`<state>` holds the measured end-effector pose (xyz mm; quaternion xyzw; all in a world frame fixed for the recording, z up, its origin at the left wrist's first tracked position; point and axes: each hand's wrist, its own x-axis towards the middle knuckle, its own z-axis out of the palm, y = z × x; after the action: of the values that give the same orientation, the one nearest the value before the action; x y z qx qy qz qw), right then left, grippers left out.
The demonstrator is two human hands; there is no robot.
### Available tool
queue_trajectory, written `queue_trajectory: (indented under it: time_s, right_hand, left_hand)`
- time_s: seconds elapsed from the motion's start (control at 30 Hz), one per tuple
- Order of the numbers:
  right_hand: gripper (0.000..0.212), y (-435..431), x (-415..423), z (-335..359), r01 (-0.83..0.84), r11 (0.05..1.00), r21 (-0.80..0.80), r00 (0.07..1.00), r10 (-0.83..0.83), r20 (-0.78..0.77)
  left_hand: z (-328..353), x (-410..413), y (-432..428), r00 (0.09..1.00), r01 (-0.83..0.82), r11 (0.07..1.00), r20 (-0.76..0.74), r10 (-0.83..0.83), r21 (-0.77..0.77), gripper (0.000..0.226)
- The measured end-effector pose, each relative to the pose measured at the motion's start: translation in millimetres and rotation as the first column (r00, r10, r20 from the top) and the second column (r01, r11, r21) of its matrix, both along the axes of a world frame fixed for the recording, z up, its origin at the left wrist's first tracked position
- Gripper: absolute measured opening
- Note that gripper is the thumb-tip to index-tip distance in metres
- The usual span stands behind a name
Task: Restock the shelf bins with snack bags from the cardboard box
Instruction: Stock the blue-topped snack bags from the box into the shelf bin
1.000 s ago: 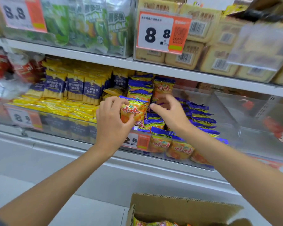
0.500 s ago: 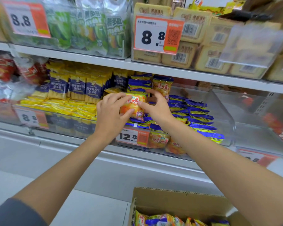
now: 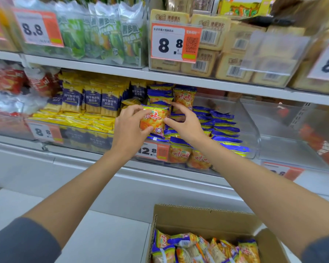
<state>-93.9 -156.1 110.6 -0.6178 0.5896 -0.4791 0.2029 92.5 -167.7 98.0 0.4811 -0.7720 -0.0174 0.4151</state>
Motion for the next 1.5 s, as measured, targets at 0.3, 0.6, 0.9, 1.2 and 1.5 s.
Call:
queue_trajectory:
  time_s: [0.3,0.6,0.9,1.2,1.5]
  right_hand:
    - [0.011,105,-25,-23,0.064,0.998,0.023,0.949,-0.054,-0.311]
    - [0.007,237,-98,-168,-0.03,0.771,0.636,0.947,0.226,-0.229]
    - [0.04,212,-46,-257,-0.192,0.708,0.68,0.927,0.358,-0.111]
    - [0.044,199,-5,-287,-0.235,0.695,0.679,0.781,0.551,-0.294]
    - [0.051,204,-51,-184,-0.505,0.49,0.71,0.803,-0.035,0.595]
  left_hand:
    - [-28,-40,91,0.973,0.217,0.914,-0.004,-0.23,0.343,0.016]
    - [-143,-47,182,0.956,0.157,0.637,0.044,-0.288,0.754,0.014]
    - [-163,-33,178,0.994,0.057,0.637,0.014,-0.106,0.769,0.013]
    - [-157,-20,187,0.999,0.032,0.641,0.001,-0.052,0.767,0.013]
    - [-149,-56,200,0.926,0.161,0.484,0.038,-0.376,0.86,0.061]
